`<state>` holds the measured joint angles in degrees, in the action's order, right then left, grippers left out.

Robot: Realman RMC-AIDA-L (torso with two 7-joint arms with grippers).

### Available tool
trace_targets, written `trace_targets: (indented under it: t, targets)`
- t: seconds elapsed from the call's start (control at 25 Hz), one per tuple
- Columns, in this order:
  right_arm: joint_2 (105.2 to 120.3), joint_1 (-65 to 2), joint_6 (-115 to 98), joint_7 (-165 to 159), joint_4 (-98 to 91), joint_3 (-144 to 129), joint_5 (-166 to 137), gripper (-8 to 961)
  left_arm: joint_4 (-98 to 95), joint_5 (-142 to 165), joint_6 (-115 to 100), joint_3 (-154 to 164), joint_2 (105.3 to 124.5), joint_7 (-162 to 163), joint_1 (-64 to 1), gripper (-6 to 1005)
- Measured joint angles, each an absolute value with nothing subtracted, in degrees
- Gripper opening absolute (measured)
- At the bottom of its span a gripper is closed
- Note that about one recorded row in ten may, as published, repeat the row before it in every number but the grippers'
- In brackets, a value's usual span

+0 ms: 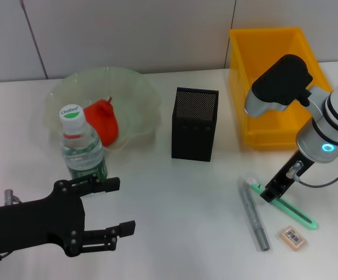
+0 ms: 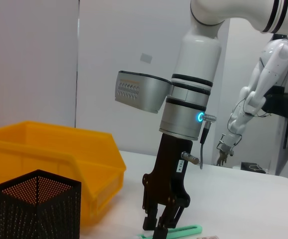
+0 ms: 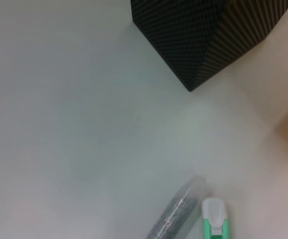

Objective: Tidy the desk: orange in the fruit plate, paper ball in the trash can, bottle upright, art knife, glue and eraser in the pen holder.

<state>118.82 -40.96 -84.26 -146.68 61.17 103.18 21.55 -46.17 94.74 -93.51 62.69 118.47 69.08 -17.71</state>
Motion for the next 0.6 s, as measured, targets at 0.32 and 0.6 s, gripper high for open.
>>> trace_targets:
  t: [0.32,0.6]
  targets:
    - [118.83,-41.1,-84.3,-146.8,61.2,103.2,21.5,290,-46.2,94.7,-93.5,62.7,118.47,69.1,-17.8,836]
    - [118.83,-41.2,-84.6,-146.9,61.3,103.2,21.5,109,-46.1,94.9,-93.4,62.7,118.47,69.1,-17.9,836]
